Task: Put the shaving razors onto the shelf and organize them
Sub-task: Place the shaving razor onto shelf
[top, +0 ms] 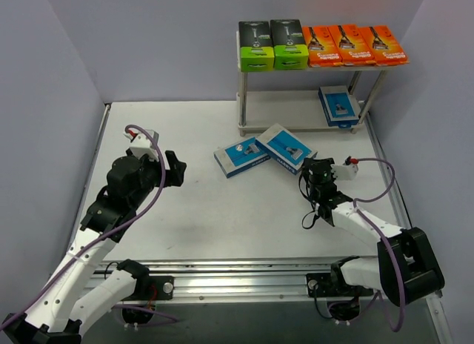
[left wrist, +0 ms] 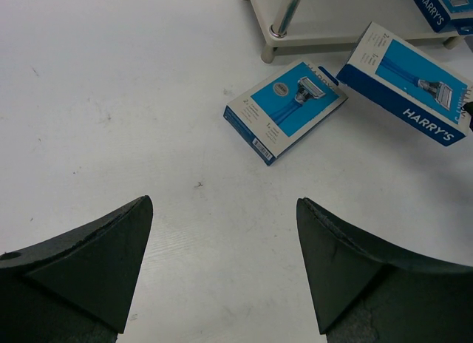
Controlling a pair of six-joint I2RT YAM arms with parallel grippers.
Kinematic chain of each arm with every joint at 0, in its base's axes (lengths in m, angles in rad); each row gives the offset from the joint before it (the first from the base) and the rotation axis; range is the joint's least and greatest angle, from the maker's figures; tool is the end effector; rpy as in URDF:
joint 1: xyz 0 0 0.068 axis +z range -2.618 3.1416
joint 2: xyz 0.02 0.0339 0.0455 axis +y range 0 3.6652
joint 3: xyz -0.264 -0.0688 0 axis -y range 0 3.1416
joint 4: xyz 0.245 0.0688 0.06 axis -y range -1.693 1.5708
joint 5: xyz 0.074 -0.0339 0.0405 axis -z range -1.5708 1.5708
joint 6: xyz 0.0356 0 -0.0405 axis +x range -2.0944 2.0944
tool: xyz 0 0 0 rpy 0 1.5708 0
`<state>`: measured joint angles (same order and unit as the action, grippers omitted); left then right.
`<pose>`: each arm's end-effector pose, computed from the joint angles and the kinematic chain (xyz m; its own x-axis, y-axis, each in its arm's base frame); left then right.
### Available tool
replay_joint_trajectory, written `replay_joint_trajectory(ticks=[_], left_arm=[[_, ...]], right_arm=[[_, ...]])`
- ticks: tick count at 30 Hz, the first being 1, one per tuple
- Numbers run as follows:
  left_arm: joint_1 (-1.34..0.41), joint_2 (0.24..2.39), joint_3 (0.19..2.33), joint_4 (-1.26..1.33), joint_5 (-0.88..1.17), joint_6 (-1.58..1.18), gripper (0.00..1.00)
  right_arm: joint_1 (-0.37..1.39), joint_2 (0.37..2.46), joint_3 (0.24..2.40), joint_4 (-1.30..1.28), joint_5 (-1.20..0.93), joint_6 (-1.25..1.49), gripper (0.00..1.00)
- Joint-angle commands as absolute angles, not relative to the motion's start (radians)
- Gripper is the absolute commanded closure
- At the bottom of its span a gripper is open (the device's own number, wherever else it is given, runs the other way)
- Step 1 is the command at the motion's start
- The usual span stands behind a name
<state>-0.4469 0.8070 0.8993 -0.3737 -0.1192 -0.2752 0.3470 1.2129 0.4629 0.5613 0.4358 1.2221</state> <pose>0.1649 -0.0744 0.3561 -0.3296 -0.1412 -0.9335 0.2458 0.9418 -0.2293 0.2422 0.0716 0.2177 0.0164 0.9119 -0.4100 0.1937 0.3994 0.8961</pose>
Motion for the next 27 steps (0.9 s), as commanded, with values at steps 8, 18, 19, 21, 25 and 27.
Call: replay_joint_trajectory(ticks=[8,18,19,21,25,27], left_arm=[[-0.471,0.821,0.917,-0.337,-0.104,-0.281,0.12],[-0.494,0.854,0.92,-0.336,-0.106,-0.285,0.12],[-0.497,0.861,0.922,-0.337,-0.107,-0.285,0.12],[-0.506,0.868,0.925,-0.342,-0.112,-0.282,0.12],[-0.544,0.874,0.928,-0.35,-0.133,-0.279,0.12],[-0.563,0.879,0.931,-0.357,-0.143,-0.275,0.12]], right_arm=[[0.265,1.373,0.618,0.661,0.557,1.336,1.0],[0.256,1.537,0.781,0.635,0.679,1.414,1.0],[0.255,1.551,0.797,0.621,0.698,1.422,1.0],[0.256,1.574,0.848,0.606,0.716,1.44,1.0],[0.256,1.644,0.925,0.575,0.759,1.477,1.0],[0.256,1.675,0.969,0.565,0.782,1.491,1.0]])
